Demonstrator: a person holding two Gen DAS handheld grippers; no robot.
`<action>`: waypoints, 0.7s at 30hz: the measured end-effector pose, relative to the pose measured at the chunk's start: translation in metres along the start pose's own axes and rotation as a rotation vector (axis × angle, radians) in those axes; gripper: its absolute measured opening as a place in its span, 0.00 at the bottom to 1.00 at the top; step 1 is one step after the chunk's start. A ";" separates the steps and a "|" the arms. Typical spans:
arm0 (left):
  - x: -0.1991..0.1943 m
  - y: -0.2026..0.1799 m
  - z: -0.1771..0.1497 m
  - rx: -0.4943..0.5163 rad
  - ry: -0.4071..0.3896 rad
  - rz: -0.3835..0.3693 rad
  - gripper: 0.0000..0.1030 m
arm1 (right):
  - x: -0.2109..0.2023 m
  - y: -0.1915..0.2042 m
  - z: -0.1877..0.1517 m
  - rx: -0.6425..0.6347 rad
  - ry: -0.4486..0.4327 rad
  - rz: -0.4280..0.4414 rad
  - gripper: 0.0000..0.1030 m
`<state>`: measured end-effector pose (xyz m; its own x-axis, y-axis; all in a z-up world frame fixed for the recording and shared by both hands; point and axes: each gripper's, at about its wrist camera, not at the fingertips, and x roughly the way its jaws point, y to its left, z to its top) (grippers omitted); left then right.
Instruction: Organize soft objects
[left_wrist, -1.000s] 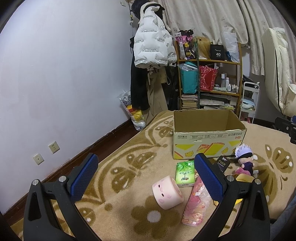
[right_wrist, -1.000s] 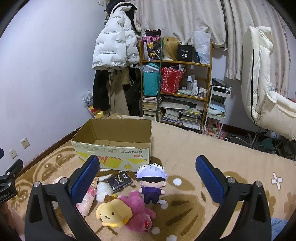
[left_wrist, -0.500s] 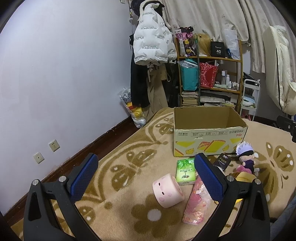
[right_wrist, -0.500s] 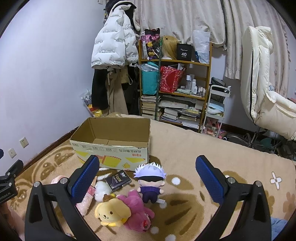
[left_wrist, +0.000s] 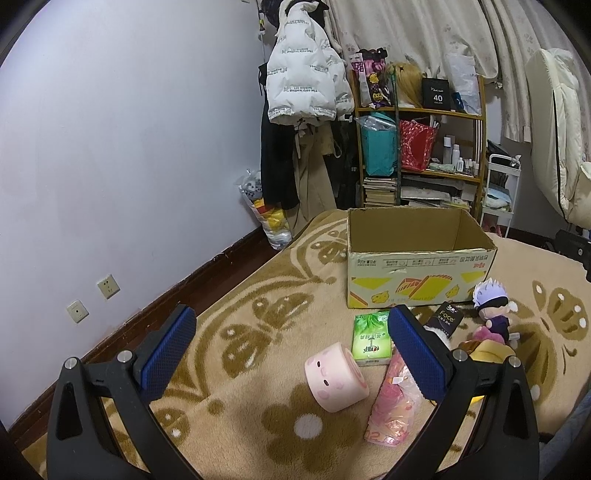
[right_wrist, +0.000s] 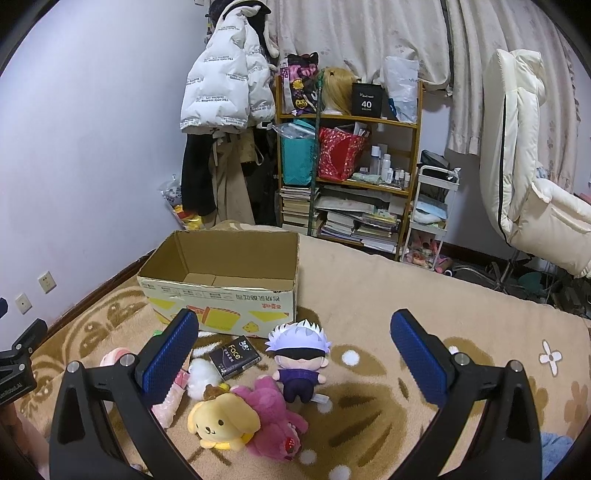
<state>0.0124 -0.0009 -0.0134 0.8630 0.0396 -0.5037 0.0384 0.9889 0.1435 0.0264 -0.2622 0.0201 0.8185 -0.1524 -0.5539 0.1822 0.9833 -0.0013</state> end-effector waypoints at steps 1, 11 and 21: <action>0.001 0.000 0.000 -0.001 0.006 0.000 0.99 | 0.000 -0.001 0.000 0.002 0.002 0.002 1.00; 0.026 0.000 0.001 -0.006 0.112 -0.019 0.99 | 0.013 0.001 0.002 -0.044 0.054 -0.032 1.00; 0.064 0.007 0.001 -0.082 0.218 -0.035 0.99 | 0.053 -0.013 0.006 0.004 0.167 -0.040 1.00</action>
<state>0.0687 0.0080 -0.0442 0.7322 0.0262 -0.6806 0.0178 0.9982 0.0575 0.0708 -0.2837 -0.0046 0.7089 -0.1724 -0.6839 0.2155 0.9762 -0.0227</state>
